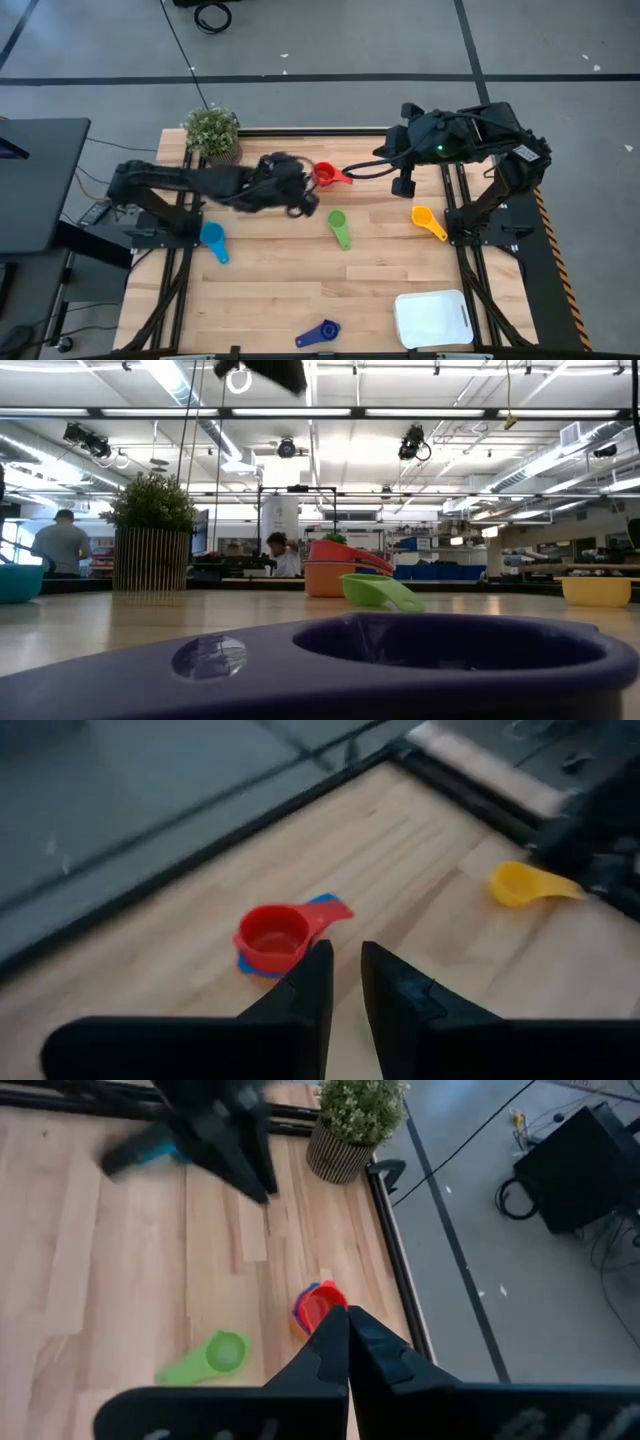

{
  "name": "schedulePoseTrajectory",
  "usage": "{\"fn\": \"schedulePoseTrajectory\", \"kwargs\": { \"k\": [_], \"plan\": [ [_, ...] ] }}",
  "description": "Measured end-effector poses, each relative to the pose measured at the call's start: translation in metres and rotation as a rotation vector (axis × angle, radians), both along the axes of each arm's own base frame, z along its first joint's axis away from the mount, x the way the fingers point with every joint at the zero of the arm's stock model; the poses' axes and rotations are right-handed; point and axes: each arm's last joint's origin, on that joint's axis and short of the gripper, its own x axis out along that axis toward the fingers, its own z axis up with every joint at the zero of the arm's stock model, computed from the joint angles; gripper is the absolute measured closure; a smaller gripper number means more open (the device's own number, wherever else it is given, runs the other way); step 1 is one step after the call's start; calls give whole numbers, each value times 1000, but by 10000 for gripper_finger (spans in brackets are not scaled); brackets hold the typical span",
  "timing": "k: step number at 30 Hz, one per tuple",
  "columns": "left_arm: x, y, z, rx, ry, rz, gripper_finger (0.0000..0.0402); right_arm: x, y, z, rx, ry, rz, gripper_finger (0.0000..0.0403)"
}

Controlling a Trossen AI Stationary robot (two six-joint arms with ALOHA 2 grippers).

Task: Nest measuring cups in basket
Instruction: Stack the red measuring cup on top of the blue measuring cup

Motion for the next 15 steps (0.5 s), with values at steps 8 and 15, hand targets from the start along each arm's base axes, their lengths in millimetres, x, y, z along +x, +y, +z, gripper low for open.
{"fn": "schedulePoseTrajectory", "kwargs": {
  "k": [8,15],
  "plan": [
    [40,50,-35,-81,33,2,379,-8,-1,-2,-4,51,14,402],
    [66,73,-76,-150,106,-33,397,-24,-3,6,-3,20,36,402]
  ]
}}
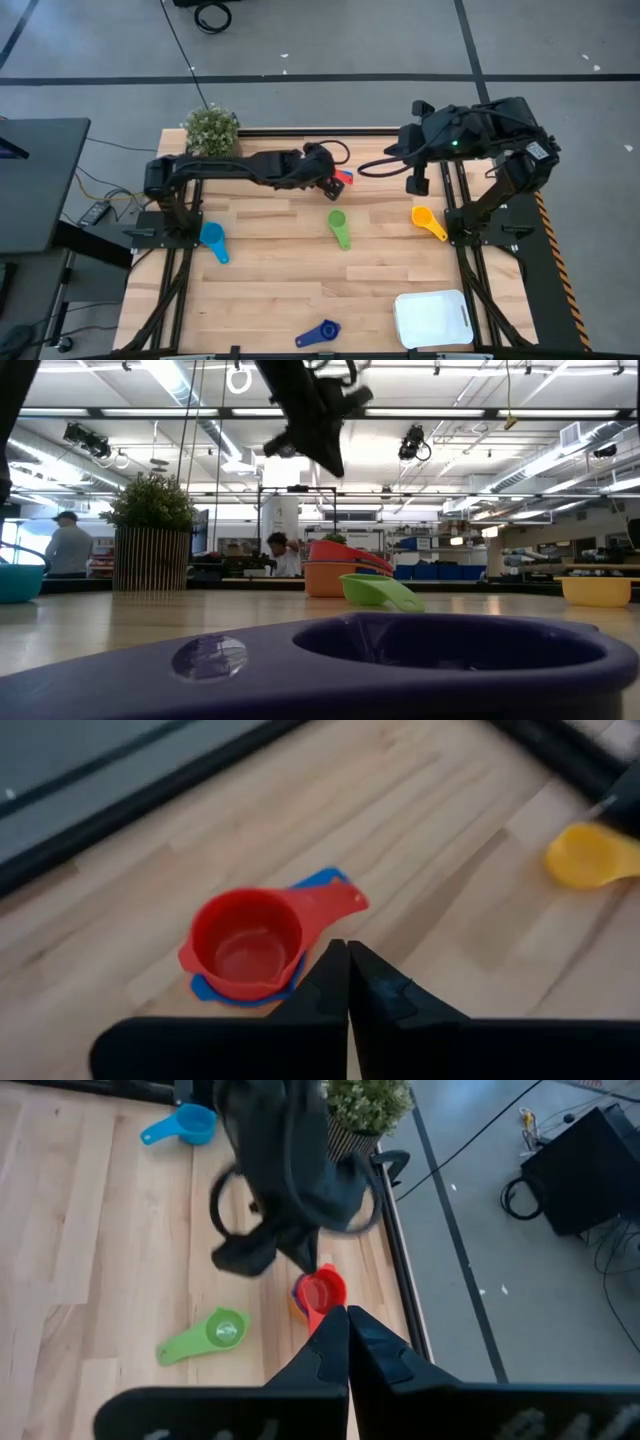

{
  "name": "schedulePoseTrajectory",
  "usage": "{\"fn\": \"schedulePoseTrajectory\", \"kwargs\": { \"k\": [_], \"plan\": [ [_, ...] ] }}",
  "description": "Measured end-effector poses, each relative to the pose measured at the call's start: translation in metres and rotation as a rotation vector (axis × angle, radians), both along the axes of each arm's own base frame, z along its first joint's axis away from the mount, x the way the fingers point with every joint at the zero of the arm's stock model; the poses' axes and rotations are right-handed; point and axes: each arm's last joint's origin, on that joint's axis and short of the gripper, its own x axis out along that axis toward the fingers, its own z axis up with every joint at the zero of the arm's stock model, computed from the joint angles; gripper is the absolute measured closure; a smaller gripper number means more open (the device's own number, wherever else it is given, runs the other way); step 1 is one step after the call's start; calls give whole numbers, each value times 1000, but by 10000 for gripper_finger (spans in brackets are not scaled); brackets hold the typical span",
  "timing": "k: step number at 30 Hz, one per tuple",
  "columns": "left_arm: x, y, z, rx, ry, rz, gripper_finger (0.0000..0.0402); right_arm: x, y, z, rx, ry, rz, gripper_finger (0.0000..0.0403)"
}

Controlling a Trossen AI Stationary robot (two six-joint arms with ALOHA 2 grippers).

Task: Nest measuring cups in basket
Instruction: Stack the red measuring cup on top of the blue measuring cup

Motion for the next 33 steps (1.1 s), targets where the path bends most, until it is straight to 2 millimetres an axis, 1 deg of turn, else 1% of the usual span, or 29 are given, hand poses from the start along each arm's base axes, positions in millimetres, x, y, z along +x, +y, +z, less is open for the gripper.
{"fn": "schedulePoseTrajectory", "kwargs": {
  "k": [3,7,10,13,16,19,28,33],
  "plan": [
    [5,7,-15,-35,34,-2,398,-7,-1,3,2,-18,0,402],
    [11,11,-35,-52,93,19,398,-14,-2,6,4,-34,0,402],
    [13,12,-48,-63,149,24,399,-18,-2,8,6,-43,0,402],
    [12,11,-56,-76,194,43,399,-20,-3,9,7,-48,0,402],
    [13,11,-61,-59,211,52,399,-20,-3,9,6,-48,1,402],
    [16,12,-61,-51,197,56,400,-20,-3,9,6,-48,1,402],
    [18,12,-80,-50,270,33,400,-20,-3,9,7,-51,0,402],
    [19,12,-77,-45,256,9,400,-20,-3,9,8,-55,0,402]
  ]
}}
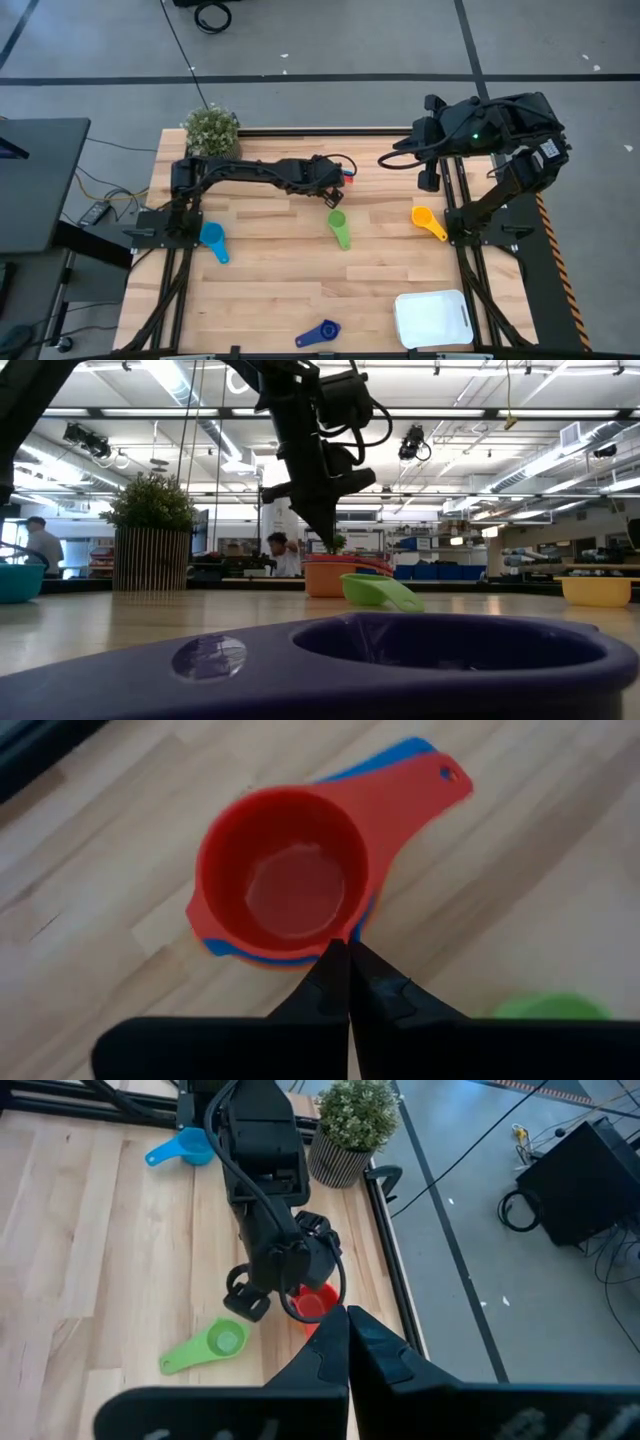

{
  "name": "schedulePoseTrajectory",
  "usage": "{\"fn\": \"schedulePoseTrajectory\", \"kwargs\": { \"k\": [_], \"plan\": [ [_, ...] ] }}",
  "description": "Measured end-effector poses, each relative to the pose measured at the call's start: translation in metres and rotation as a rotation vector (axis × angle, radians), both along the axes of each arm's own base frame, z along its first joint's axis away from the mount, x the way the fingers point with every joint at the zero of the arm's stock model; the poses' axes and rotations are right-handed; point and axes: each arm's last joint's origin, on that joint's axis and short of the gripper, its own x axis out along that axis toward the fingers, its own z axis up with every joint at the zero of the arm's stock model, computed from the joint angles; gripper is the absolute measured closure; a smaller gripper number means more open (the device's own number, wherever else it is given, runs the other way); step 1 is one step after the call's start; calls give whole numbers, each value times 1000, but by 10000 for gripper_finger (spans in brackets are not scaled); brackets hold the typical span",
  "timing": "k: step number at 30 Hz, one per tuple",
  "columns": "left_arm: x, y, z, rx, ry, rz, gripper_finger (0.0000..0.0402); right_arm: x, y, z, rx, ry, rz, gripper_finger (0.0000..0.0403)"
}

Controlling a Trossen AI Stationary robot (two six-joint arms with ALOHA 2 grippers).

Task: Nest measuring cups in basket
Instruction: Stack the red measuring cup on top of the blue measuring cup, then stack the light blue measuring cup on top of the red measuring cup

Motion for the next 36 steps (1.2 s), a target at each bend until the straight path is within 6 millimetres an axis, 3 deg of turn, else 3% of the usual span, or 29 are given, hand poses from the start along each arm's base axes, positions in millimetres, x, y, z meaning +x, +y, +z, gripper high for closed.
{"fn": "schedulePoseTrajectory", "kwargs": {
  "k": [6,12,16,21,28,36],
  "plan": [
    [-2,0,7,-56,-15,-45,400,0,0,1,1,-7,0,402],
    [-21,-7,66,-43,-177,-83,400,0,0,0,1,-4,0,402],
    [-51,-19,115,-26,-265,-129,400,0,0,0,12,0,6,402],
    [-92,-41,149,-47,-249,-138,400,0,2,-1,71,9,44,402],
    [-138,-75,160,-145,-115,-109,400,1,4,-2,108,15,81,402],
    [-157,-113,160,-308,-49,-125,400,3,4,-3,108,19,82,402]
  ]
}}
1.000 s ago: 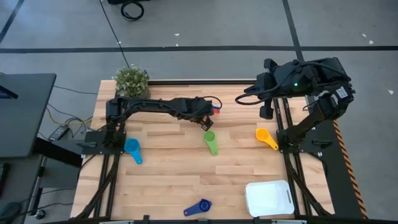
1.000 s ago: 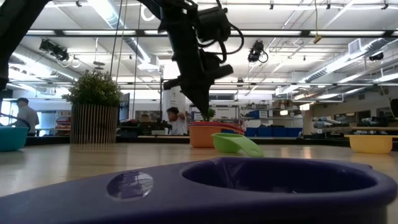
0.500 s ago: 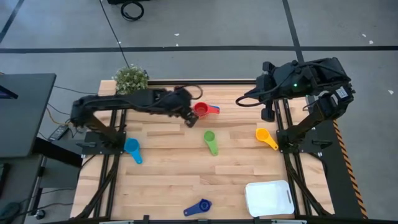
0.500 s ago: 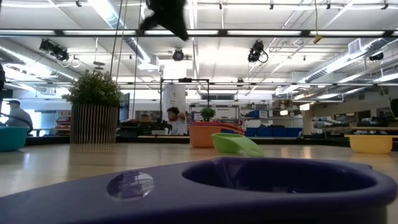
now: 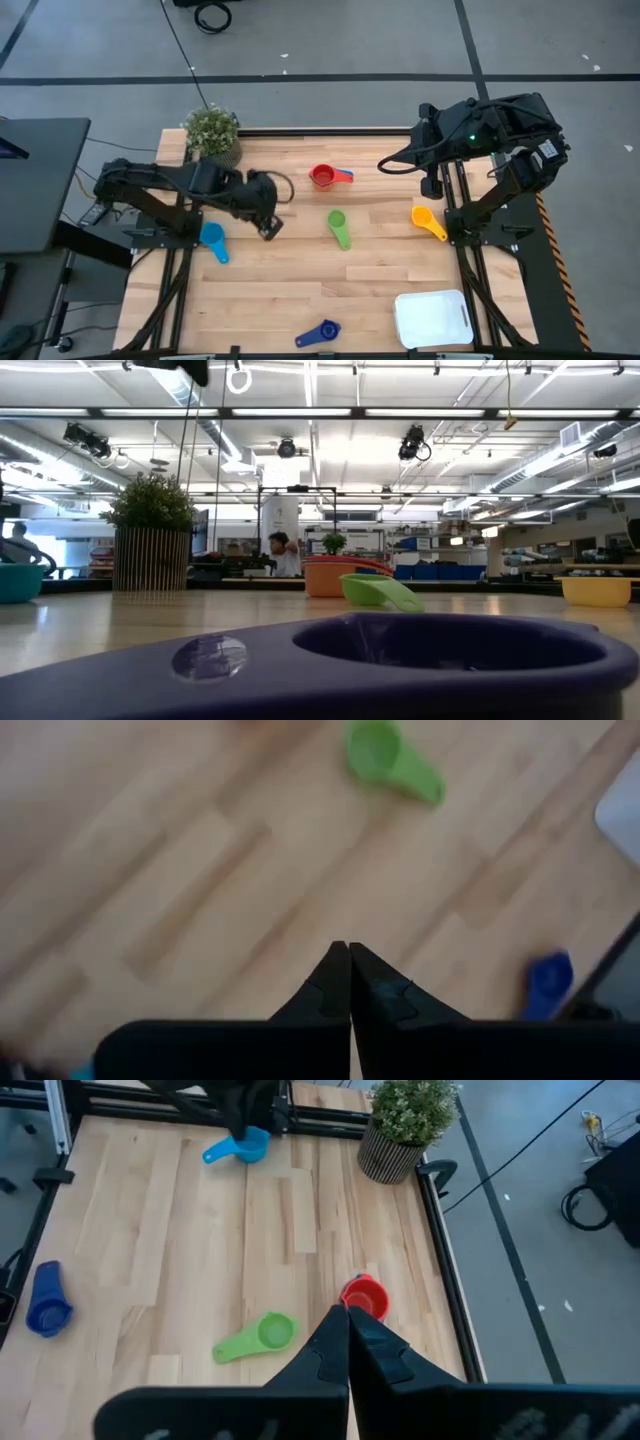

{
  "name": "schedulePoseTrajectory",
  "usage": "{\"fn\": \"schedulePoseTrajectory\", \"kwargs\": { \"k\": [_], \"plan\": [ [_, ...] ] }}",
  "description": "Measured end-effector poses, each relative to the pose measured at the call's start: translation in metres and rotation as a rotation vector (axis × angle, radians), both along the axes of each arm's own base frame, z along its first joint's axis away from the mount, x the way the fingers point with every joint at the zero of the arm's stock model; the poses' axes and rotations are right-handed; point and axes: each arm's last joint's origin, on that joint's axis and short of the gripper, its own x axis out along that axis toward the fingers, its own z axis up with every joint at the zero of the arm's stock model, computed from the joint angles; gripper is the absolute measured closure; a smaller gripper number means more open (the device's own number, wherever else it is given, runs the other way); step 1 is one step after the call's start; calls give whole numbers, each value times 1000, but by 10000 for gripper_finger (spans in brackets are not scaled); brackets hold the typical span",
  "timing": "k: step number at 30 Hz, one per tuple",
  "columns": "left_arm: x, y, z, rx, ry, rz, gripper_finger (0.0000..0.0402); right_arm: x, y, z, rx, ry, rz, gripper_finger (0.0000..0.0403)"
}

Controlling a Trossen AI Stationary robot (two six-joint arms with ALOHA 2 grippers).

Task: Nest measuring cups in basket
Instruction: Stack the light blue measuring cup on top of the red measuring cup

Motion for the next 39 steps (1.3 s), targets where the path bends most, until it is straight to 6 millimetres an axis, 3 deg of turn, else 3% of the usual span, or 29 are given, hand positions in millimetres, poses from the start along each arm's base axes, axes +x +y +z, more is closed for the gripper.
{"fn": "schedulePoseTrajectory", "kwargs": {
  "k": [11,19,23,31,39],
  "plan": [
    [-35,-33,-7,-102,242,227,397,0,2,0,30,6,47,400],
    [-40,-52,-11,-107,271,144,390,0,2,0,23,8,60,399],
    [-43,-55,-25,-108,332,154,364,0,2,0,47,6,51,399],
    [-51,-53,-72,-73,520,234,310,0,2,0,66,3,38,398],
    [-62,-49,-107,-34,607,431,300,0,2,0,96,-7,14,398]
  ]
}}
